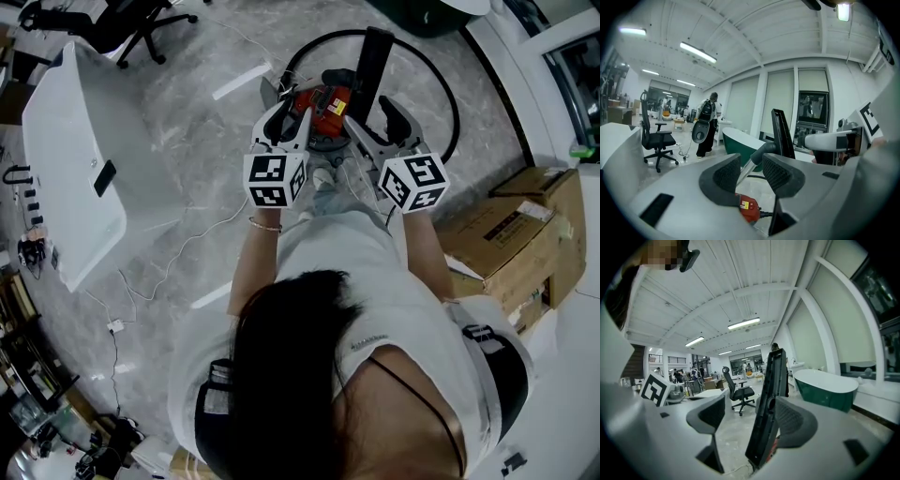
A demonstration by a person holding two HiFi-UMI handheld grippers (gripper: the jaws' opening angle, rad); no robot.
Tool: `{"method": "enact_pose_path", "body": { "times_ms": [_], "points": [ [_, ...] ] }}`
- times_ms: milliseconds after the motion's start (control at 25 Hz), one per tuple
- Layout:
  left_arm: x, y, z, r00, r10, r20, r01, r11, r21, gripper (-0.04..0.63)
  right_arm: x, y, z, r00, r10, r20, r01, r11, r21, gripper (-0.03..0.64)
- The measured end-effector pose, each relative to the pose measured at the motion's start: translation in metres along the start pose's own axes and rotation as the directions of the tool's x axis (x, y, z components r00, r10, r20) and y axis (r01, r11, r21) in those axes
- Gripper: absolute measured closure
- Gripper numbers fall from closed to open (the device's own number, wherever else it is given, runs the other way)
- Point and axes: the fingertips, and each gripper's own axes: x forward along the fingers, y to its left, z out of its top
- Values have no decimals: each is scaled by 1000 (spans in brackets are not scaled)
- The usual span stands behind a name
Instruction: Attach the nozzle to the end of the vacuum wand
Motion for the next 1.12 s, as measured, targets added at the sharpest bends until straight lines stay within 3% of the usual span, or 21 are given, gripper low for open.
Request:
{"method": "enact_pose_path", "body": {
  "times_ms": [320,360,440,480,720,1120],
  "points": [
    [-7,-15,12,1000,-2,16,1,1000,15,459,-4,13,-2,1000,-10,1,10,1000,-18,267],
    [-9,-16,12,1000,0,16,0,1000,17,459,-6,13,-2,1000,-18,4,18,1000,-18,282],
    [-12,-18,13,1000,2,16,-2,1000,21,460,-9,14,-2,999,-37,11,37,999,-24,419],
    [-14,-18,14,1000,3,16,-4,1000,21,460,-10,15,-1,999,-44,15,45,999,-30,436],
    [-21,-19,15,1000,11,18,-11,1000,16,465,-8,22,1,998,-53,21,54,997,-51,455],
    [-26,-30,10,1000,8,8,-8,1000,12,502,-10,26,-3,995,-102,7,102,993,-54,565]
  ]
}}
